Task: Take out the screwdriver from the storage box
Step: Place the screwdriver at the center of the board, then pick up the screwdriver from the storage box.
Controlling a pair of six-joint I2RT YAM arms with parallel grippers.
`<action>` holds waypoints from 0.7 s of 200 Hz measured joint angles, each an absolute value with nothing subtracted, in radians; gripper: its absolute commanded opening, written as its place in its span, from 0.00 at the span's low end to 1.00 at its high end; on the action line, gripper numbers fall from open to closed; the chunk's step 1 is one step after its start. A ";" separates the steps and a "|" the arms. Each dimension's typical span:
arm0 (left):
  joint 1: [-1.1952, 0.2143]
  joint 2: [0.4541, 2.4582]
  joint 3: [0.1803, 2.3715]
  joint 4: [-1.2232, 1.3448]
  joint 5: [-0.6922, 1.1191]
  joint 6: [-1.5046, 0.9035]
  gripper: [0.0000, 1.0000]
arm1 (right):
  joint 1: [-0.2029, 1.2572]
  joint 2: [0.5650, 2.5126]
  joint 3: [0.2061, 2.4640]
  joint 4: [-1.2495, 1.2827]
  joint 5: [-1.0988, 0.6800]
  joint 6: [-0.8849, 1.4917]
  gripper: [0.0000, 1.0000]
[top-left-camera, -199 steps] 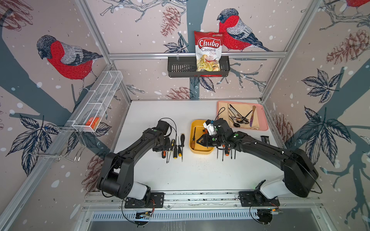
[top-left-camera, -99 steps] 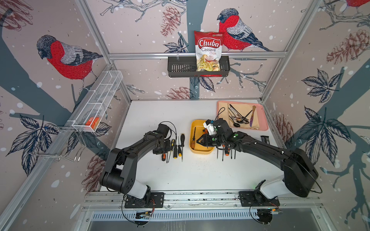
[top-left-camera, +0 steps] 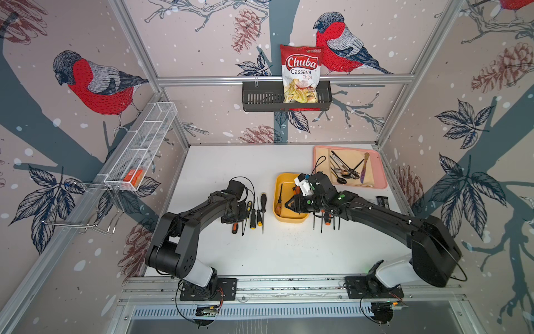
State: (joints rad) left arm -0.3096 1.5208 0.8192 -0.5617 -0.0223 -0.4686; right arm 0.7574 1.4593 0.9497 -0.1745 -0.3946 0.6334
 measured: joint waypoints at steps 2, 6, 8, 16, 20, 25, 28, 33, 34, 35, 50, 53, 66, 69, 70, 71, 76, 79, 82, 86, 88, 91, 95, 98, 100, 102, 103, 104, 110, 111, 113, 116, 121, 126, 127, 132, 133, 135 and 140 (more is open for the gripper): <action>-0.310 1.520 0.819 -0.562 -0.022 -0.469 0.32 | 0.757 1.459 0.950 -0.175 -0.395 0.633 0.38; -0.310 1.517 0.819 -0.562 -0.022 -0.469 0.32 | 0.757 1.458 0.950 -0.176 -0.394 0.633 0.38; -0.310 1.515 0.819 -0.562 -0.021 -0.469 0.32 | 0.757 1.457 0.950 -0.177 -0.393 0.633 0.38; -0.310 1.507 0.819 -0.562 -0.020 -0.469 0.32 | 0.756 1.456 0.950 -0.181 -0.391 0.633 0.38; -0.310 1.501 0.820 -0.562 -0.018 -0.472 0.32 | 0.756 1.454 0.950 -0.183 -0.391 0.633 0.38; -0.310 1.495 0.820 -0.562 -0.018 -0.472 0.32 | 0.756 1.453 0.950 -0.186 -0.390 0.634 0.38; -0.310 1.491 0.820 -0.563 -0.017 -0.472 0.32 | 0.756 1.452 0.950 -0.187 -0.390 0.634 0.38; -0.310 1.484 0.823 -0.566 -0.016 -0.472 0.32 | 0.756 1.452 0.951 -0.190 -0.387 0.634 0.38; -0.310 1.482 0.823 -0.567 -0.015 -0.472 0.32 | 0.756 1.452 0.952 -0.192 -0.387 0.634 0.38; -0.310 1.481 0.824 -0.567 -0.015 -0.472 0.32 | 0.756 1.452 0.952 -0.192 -0.386 0.634 0.38; -0.310 1.459 0.835 -0.572 0.001 -0.472 0.33 | 0.754 1.452 0.960 -0.204 -0.369 0.635 0.39; -0.310 1.454 0.838 -0.574 0.001 -0.472 0.33 | 0.753 1.452 0.962 -0.206 -0.366 0.635 0.39; -0.310 1.434 0.849 -0.580 0.012 -0.472 0.34 | 0.752 1.453 0.974 -0.215 -0.354 0.636 0.40; -0.310 1.428 0.851 -0.582 0.018 -0.472 0.34 | 0.752 1.453 0.978 -0.218 -0.346 0.638 0.40; -0.310 1.428 0.852 -0.582 0.020 -0.473 0.34 | 0.752 1.454 0.979 -0.218 -0.345 0.639 0.40; -0.310 1.425 0.853 -0.583 0.022 -0.473 0.34 | 0.752 1.454 0.981 -0.220 -0.341 0.640 0.40; -0.310 1.417 0.857 -0.586 0.027 -0.473 0.35 | 0.752 1.457 0.988 -0.225 -0.334 0.647 0.41; -0.310 1.411 0.860 -0.588 0.028 -0.473 0.35 | 0.752 1.458 0.991 -0.229 -0.329 0.653 0.42; -0.310 1.406 0.862 -0.589 0.030 -0.473 0.35 | 0.751 1.461 0.996 -0.234 -0.323 0.655 0.42; -0.310 1.397 0.865 -0.590 0.036 -0.474 0.35 | 0.751 1.465 1.003 -0.241 -0.313 0.655 0.42; -0.310 1.392 0.866 -0.590 0.039 -0.474 0.36 | 0.751 1.468 1.007 -0.246 -0.309 0.655 0.42; -0.310 1.387 0.868 -0.590 0.047 -0.475 0.36 | 0.751 1.471 1.011 -0.250 -0.305 0.656 0.42; -0.310 1.377 0.870 -0.591 0.054 -0.475 0.37 | 0.751 1.476 1.018 -0.258 -0.297 0.657 0.42; -0.310 1.372 0.871 -0.591 0.056 -0.475 0.37 | 0.750 1.481 1.023 -0.264 -0.291 0.657 0.43; -0.310 1.366 0.873 -0.592 0.060 -0.475 0.37 | 0.750 1.484 1.026 -0.267 -0.287 0.657 0.43; -0.310 1.361 0.874 -0.592 0.064 -0.475 0.37 | 0.749 1.487 1.029 -0.270 -0.286 0.658 0.43; -0.310 1.360 0.874 -0.592 0.066 -0.475 0.37 | 0.749 1.488 1.030 -0.271 -0.285 0.658 0.43; -0.310 1.357 0.874 -0.592 0.069 -0.476 0.37 | 0.749 1.490 1.033 -0.273 -0.283 0.659 0.43; -0.310 1.343 0.876 -0.593 0.081 -0.476 0.38 | 0.748 1.499 1.042 -0.285 -0.276 0.662 0.43; -0.310 1.341 0.877 -0.593 0.083 -0.476 0.38 | 0.747 1.500 1.044 -0.287 -0.275 0.662 0.43; -0.310 1.336 0.878 -0.593 0.087 -0.476 0.38 | 0.747 1.504 1.048 -0.291 -0.271 0.664 0.43; -0.311 1.328 0.878 -0.593 0.095 -0.476 0.38 | 0.746 1.509 1.052 -0.296 -0.268 0.667 0.43; -0.313 1.316 0.879 -0.593 0.107 -0.477 0.39 | 0.744 1.519 1.061 -0.306 -0.262 0.682 0.43; -0.315 1.302 0.879 -0.593 0.119 -0.481 0.39 | 0.742 1.528 1.069 -0.316 -0.258 0.684 0.43; -0.315 1.300 0.879 -0.593 0.121 -0.482 0.39 | 0.741 1.530 1.071 -0.316 -0.258 0.684 0.43; -0.318 1.287 0.879 -0.592 0.134 -0.484 0.40 | 0.739 1.540 1.078 -0.324 -0.253 0.685 0.43; -0.318 1.285 0.879 -0.592 0.136 -0.484 0.40 | 0.738 1.544 1.081 -0.327 -0.251 0.686 0.43; -0.319 1.279 0.879 -0.592 0.142 -0.484 0.40 | 0.738 1.547 1.084 -0.331 -0.249 0.688 0.43; -0.322 1.267 0.879 -0.592 0.158 -0.484 0.41 | 0.738 1.558 1.093 -0.340 -0.242 0.693 0.43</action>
